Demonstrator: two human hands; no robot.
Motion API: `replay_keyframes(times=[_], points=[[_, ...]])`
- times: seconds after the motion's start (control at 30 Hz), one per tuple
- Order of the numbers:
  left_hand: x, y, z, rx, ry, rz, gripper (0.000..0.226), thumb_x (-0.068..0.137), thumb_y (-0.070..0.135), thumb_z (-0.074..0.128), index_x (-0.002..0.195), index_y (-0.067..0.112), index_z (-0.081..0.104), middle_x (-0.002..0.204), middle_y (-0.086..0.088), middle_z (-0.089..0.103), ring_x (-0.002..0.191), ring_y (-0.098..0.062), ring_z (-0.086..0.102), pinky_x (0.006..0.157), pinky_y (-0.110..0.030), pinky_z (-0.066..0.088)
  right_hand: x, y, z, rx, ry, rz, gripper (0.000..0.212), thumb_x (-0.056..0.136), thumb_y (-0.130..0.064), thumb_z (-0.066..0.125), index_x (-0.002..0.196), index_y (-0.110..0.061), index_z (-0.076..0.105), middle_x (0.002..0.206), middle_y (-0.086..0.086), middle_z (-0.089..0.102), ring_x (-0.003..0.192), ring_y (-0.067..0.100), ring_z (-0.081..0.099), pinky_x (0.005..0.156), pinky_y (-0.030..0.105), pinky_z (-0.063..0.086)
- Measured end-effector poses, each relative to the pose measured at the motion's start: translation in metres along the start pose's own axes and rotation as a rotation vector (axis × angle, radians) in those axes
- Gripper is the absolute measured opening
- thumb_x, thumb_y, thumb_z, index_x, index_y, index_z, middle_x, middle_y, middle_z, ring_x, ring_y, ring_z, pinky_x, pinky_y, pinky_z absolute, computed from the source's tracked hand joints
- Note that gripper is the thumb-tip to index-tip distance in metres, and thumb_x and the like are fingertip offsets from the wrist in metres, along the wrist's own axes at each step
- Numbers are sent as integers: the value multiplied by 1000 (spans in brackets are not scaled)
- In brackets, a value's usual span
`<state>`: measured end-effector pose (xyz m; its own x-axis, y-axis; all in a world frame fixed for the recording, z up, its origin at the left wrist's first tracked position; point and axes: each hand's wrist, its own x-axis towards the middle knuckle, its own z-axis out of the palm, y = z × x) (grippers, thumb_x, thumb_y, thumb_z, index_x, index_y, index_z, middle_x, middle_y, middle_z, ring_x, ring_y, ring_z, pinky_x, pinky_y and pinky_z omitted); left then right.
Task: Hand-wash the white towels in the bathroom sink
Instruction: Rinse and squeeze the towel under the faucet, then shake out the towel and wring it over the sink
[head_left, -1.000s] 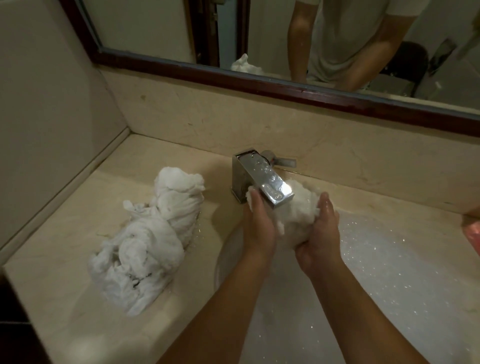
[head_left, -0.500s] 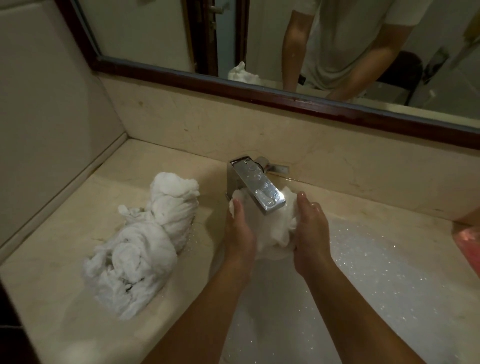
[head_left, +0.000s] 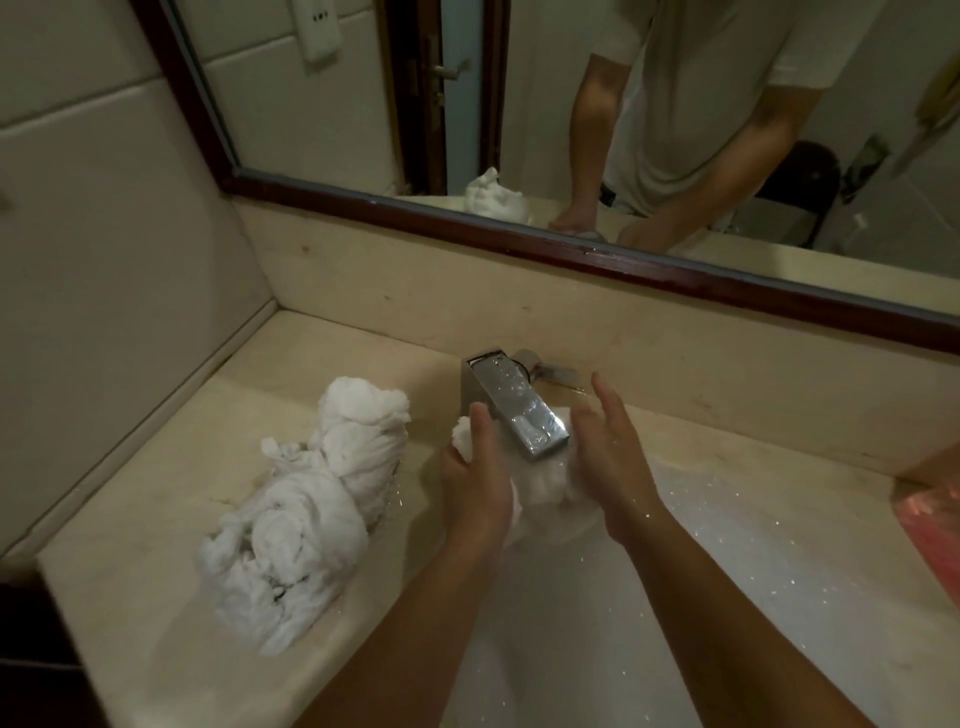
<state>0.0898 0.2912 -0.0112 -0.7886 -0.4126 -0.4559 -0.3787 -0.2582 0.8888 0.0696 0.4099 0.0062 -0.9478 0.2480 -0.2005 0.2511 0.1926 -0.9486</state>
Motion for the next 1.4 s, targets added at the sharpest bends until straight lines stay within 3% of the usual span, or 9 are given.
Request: replay_keyframes(times=[0.13, 0.37, 0.47, 0.6, 0.73, 0.83, 1.1, 1.3, 1.4], points=[[2, 0, 2, 17, 10, 10, 49, 102, 64, 44, 130, 26, 56, 117, 5, 59, 106, -16, 57, 96, -34, 45, 24, -14, 4, -102, -71, 18, 56, 114, -51, 28, 165, -28, 32, 171, -4, 33, 155, 19, 32, 126, 42, 26], [6, -4, 3, 41, 18, 21, 36, 105, 58, 41, 123, 29, 54, 113, 4, 60, 103, -17, 58, 92, -32, 43, 16, -9, 12, -56, -4, 18, 40, 115, -45, 28, 126, -25, 60, 132, -2, 62, 114, 16, 56, 92, 34, 38], [1, -4, 2, 50, 44, 17, 42, 107, 56, 37, 130, 25, 56, 116, 2, 61, 101, -17, 57, 91, -30, 42, 8, -4, 12, 21, 33, 97, 49, 114, -47, 30, 137, -22, 65, 141, -2, 61, 128, 18, 57, 107, 41, 46], [-21, -8, -7, 145, 36, -34, 41, 109, 55, 32, 134, 28, 51, 117, 2, 56, 115, -27, 58, 90, -30, 35, -23, 15, 6, 215, 34, 288, 38, 106, -47, 47, 120, -19, 68, 114, 1, 70, 97, 21, 67, 69, 31, 49], [-43, -17, -21, 175, 50, 8, 49, 107, 57, 35, 132, 24, 60, 127, -3, 67, 123, -30, 61, 97, -36, 44, -64, 30, -4, 176, 28, 282, 21, 104, -33, 64, 122, -23, 64, 113, 2, 71, 100, 21, 70, 69, 33, 54], [-61, -9, -36, 141, 81, 71, 35, 105, 55, 42, 118, 30, 62, 114, 4, 67, 117, -24, 63, 96, -35, 47, -85, 21, -9, 148, -5, 241, 28, 103, -29, 66, 129, -22, 60, 122, 5, 69, 107, 24, 68, 84, 40, 59], [-104, 96, -95, 140, 119, 141, 68, 105, 64, 34, 154, 18, 44, 154, -13, 50, 137, -35, 51, 112, -47, 41, -134, -85, 9, 52, -256, 63, 54, 103, -51, 62, 149, -29, 44, 142, -1, 56, 125, 25, 60, 99, 43, 57], [-78, 166, -154, 185, 49, 203, 66, 108, 62, 28, 156, 18, 41, 153, -9, 52, 137, -32, 52, 113, -41, 40, -140, -166, 49, -200, -158, -227, 37, 108, -46, 50, 92, -19, 69, 87, -1, 72, 87, 19, 69, 85, 43, 58], [-51, 171, -170, 251, -11, 213, 62, 111, 55, 26, 155, 15, 43, 152, -11, 52, 137, -32, 53, 116, -45, 41, -131, -183, 82, -255, -134, -282, 40, 112, -39, 47, 98, -11, 72, 91, 4, 71, 91, 24, 66, 78, 36, 49]])
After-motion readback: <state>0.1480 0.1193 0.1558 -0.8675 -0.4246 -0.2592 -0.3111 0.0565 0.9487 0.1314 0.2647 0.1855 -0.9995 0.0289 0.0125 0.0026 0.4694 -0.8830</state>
